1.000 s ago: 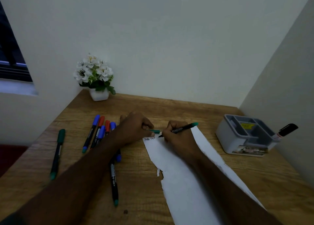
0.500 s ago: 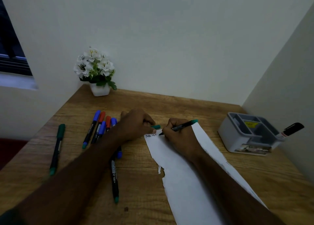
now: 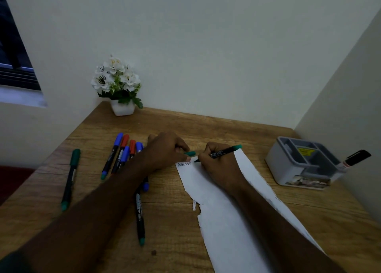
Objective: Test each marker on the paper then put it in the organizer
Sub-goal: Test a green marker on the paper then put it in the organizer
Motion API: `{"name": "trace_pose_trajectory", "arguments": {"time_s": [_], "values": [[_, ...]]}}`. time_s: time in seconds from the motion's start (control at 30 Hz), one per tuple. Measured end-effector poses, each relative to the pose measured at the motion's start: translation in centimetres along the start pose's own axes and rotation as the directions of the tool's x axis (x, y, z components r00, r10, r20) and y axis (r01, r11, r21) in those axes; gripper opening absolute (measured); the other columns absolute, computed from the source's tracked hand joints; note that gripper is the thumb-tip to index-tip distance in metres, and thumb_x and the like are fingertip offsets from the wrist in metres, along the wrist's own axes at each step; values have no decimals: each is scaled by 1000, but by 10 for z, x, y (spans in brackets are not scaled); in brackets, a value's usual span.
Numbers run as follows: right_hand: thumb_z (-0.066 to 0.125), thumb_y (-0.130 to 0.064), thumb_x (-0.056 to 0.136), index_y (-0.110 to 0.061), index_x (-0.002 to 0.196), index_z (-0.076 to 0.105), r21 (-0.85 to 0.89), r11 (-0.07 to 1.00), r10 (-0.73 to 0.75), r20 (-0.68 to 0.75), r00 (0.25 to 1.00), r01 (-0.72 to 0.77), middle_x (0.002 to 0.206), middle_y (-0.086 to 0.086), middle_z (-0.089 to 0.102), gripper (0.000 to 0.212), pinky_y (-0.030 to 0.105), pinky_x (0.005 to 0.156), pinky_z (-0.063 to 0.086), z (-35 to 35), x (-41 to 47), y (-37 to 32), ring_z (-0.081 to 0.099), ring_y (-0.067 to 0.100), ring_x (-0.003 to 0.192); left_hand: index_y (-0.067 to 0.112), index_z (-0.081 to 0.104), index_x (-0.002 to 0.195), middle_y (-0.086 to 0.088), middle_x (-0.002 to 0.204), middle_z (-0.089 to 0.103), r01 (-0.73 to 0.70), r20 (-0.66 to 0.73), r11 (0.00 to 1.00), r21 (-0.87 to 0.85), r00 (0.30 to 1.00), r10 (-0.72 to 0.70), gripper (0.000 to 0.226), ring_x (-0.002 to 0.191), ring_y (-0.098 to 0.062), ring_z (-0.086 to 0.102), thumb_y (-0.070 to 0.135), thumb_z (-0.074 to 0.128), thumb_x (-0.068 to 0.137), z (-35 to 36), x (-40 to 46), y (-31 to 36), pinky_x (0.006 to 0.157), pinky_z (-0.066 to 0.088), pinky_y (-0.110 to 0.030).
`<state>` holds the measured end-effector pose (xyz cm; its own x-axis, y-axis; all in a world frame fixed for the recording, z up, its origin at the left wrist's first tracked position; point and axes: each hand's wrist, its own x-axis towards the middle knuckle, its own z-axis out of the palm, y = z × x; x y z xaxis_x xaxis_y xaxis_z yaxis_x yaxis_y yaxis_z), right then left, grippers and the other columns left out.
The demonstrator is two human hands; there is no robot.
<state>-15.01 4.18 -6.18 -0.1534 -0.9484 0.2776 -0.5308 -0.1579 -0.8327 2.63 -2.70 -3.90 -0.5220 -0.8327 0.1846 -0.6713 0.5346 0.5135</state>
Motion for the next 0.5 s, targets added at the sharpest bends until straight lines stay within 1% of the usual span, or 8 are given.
{"name": "trace_pose_trajectory", "arguments": {"time_s": [0.07,0.1,0.2,0.23,0.3,0.33,0.4,0.5], "values": [[59,-38,73,-15,61,52,-23,1000,-3,6,1000,3,54,-9,54,27,22,50,38,0,0,-1,47,1,52,30,72,110,23,76,57,-1,-2,1000,-11,1000,1,34,94,-4,52,45,72,80,0,0,0,97,33,-43],[58,-40,72,-15,61,52,-32,999,-4,6,1000,4,54,-8,55,28,24,50,38,0,0,0,47,1,52,30,72,110,24,75,55,0,-3,1000,-12,1000,0,34,93,-3,51,45,72,80,0,0,0,98,33,-43],[62,-29,78,-19,59,52,-27,1000,6,-2,1000,-7,53,-9,54,24,29,52,40,-2,1,3,48,3,52,30,72,110,26,71,52,6,1,1000,-12,1000,-6,34,92,-3,49,45,72,80,1,0,0,98,32,-44],[62,-28,78,-20,59,52,-27,1000,11,-1,1000,-11,54,-9,55,24,30,53,41,-2,1,3,49,4,53,29,73,110,26,71,52,4,2,1000,-14,1000,-4,34,92,-3,50,45,72,80,1,-1,0,97,32,-44],[61,-35,75,-17,60,53,-41,999,13,-3,1000,-13,55,-6,56,24,32,54,41,-1,1,2,50,6,54,28,73,109,23,74,53,-3,4,1000,-17,1000,4,33,94,-5,53,44,73,80,0,-1,-1,97,35,-44],[60,-37,74,-14,61,53,-48,999,8,-5,1000,-8,56,-5,56,28,32,53,41,-1,2,2,49,7,54,28,73,109,22,75,54,-4,4,1000,-17,1000,4,34,96,-6,55,44,72,80,0,-1,-1,97,35,-44],[62,-32,77,-9,62,51,-46,999,5,-4,1000,-5,55,-3,53,29,31,53,39,-2,2,3,47,7,54,29,72,110,23,76,55,6,2,1000,-22,1000,-6,34,96,-4,53,44,72,80,0,-1,0,99,33,-45],[64,-23,79,-14,59,51,-16,1000,9,-14,1000,-9,53,-9,52,26,26,52,38,-2,2,5,46,4,53,30,72,111,20,85,61,18,-2,1000,-19,1000,-18,33,97,-4,51,43,72,80,-1,-2,1,100,30,-45]]}}
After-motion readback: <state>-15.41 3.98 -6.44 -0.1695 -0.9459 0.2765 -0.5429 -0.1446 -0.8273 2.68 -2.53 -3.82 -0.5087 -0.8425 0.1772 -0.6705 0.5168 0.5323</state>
